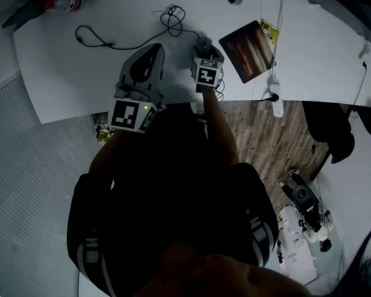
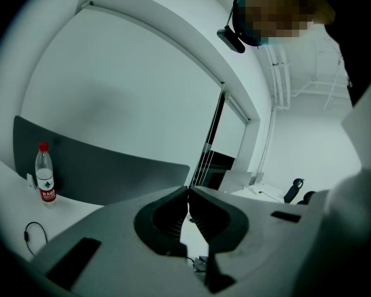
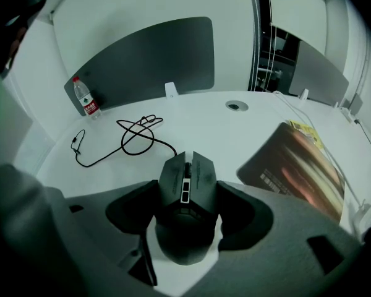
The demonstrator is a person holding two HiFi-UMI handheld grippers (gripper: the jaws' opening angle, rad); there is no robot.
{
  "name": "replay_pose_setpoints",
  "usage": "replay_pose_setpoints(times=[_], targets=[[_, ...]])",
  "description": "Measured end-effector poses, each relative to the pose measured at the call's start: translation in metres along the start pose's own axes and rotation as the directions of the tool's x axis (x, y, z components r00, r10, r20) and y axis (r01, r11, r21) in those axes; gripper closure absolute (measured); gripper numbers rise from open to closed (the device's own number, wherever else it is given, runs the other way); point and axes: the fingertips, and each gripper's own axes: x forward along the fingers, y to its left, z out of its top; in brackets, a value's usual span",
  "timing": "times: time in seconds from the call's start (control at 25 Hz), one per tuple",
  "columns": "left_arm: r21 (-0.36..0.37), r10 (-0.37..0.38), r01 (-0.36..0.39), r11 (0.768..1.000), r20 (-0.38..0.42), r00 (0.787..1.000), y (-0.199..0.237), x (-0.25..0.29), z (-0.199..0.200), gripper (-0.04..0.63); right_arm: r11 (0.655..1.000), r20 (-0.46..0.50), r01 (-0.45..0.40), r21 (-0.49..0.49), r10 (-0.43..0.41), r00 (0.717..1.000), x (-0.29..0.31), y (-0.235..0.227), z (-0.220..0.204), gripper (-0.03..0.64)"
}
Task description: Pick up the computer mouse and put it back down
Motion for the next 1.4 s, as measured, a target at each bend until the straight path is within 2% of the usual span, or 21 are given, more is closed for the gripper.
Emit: replay_pose_setpoints(times=[1.4], targets=[[-0.02,0.024,-0.023,1.0,0.012,1.0,0.011,-0.019,-0.002,0.589,0.999,-0.05,0.021,-0.036,-0.023,0.998,0.011,0.002,-0.009,0.318]])
